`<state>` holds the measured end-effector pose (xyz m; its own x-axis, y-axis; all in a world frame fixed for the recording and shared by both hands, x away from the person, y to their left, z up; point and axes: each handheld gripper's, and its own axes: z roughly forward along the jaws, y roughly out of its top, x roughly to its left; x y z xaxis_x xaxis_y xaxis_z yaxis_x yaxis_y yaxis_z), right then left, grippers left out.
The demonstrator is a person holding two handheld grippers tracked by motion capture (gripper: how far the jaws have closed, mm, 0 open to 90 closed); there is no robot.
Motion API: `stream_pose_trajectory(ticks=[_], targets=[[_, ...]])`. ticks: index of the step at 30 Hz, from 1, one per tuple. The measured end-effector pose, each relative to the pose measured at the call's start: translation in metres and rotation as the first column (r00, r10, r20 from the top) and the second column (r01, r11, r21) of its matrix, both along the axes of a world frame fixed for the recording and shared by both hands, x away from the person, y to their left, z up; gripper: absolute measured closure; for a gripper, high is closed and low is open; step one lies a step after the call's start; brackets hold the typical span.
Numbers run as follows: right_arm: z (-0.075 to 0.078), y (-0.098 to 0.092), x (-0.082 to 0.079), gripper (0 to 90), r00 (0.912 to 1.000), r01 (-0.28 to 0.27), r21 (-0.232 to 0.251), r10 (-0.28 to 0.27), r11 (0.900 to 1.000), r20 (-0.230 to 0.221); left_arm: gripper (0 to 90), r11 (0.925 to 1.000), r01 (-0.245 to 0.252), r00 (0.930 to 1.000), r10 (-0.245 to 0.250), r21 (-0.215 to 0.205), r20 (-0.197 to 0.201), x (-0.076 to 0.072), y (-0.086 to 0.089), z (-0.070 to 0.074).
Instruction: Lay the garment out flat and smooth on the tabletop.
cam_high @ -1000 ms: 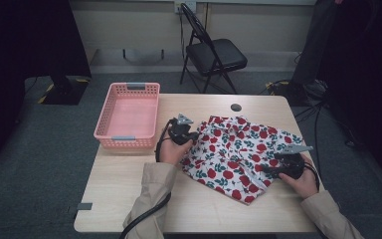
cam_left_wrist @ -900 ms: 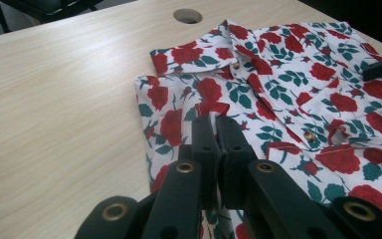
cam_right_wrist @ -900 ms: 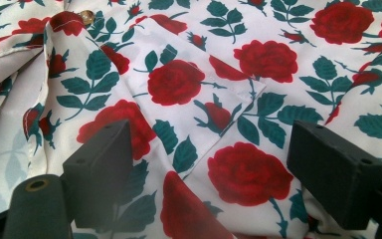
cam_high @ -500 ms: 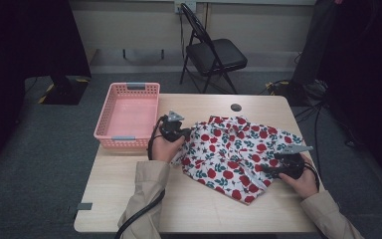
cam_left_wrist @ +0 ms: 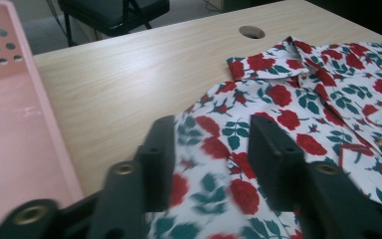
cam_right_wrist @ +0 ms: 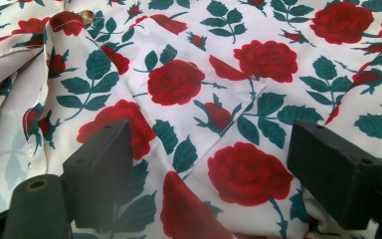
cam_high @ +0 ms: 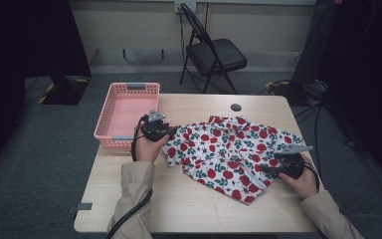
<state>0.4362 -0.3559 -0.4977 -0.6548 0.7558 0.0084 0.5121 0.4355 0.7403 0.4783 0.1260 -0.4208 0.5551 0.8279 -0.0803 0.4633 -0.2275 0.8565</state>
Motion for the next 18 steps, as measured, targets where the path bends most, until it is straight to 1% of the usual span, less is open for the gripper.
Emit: stream_pose_trajectory(ticks=[2, 3, 5, 7, 9, 10, 11, 13, 14, 15, 17, 18], targets=[[0.0, 0.0, 0.0, 17.3, 1.0, 0.0, 0.0, 0.0, 1.0, 0.0, 40.7, 0.9999, 0.014, 0.9999, -0.014, -0.003, -0.004, -0.003, -0.004, -0.001], [0.0, 0.0, 0.0, 17.3, 1.0, 0.0, 0.0, 0.0, 1.0, 0.0, 39.4, 0.9997, 0.019, 0.9998, -0.019, -0.013, -0.004, -0.005, -0.008, -0.002], [0.0, 0.0, 0.0, 17.3, 1.0, 0.0, 0.0, 0.0, 1.0, 0.0, 36.9, 0.9987, 0.051, 0.9987, -0.051, -0.005, -0.006, -0.009, -0.015, -0.005], [0.0, 0.0, 0.0, 17.3, 1.0, 0.0, 0.0, 0.0, 1.0, 0.0, 33.5, 0.9961, 0.088, 0.9961, -0.088, 0.001, -0.008, -0.014, -0.025, -0.01], [0.0, 0.0, 0.0, 17.3, 1.0, 0.0, 0.0, 0.0, 1.0, 0.001, 32.5, 0.9936, 0.113, 0.9936, -0.112, 0.006, -0.012, -0.018, -0.032, -0.015], [0.0, 0.0, 0.0, 17.3, 1.0, 0.0, 0.0, 0.0, 1.0, 0.0, 30.5, 0.9917, 0.128, 0.9916, -0.128, 0.009, -0.017, -0.021, -0.036, -0.018], [0.0, 0.0, 0.0, 17.3, 1.0, 0.0, 0.0, 0.0, 1.0, 0.0, 29.9, 0.988, 0.153, 0.988, -0.153, 0.02, -0.023, -0.026, -0.043, -0.025], [0.0, 0.0, 0.0, 17.3, 1.0, 0.0, -0.001, 0.0, 1.0, 0.0, 29.0, 0.9848, 0.172, 0.9848, -0.172, 0.022, -0.025, -0.031, -0.05, -0.031], [0.0, 0.0, 0.0, 17.3, 1.0, 0.0, -0.001, 0.0, 1.0, 0.0, 28.9, 0.9848, 0.172, 0.9848, -0.172, 0.022, -0.025, -0.031, -0.05, -0.031], [0.0, 0.0, 0.0, 17.3, 1.0, 0.0, 0.0, 0.0, 1.0, 0.0, 28.9, 0.98, 0.196, 0.9802, -0.195, 0.032, -0.033, -0.036, -0.056, -0.037], [0.0, 0.0, 0.0, 17.3, 1.0, 0.0, 0.0, 0.0, 1.0, 0.0, 28.3, 0.9746, 0.217, 0.9758, -0.216, 0.054, -0.035, -0.041, -0.061, -0.042], [0.0, 0.0, 0.0, 17.3, 1.0, 0.0, 0.0, 0.0, 1.0, 0.0, 28.2, 0.9746, 0.217, 0.9758, -0.216, 0.054, -0.035, -0.041, -0.061, -0.042]])
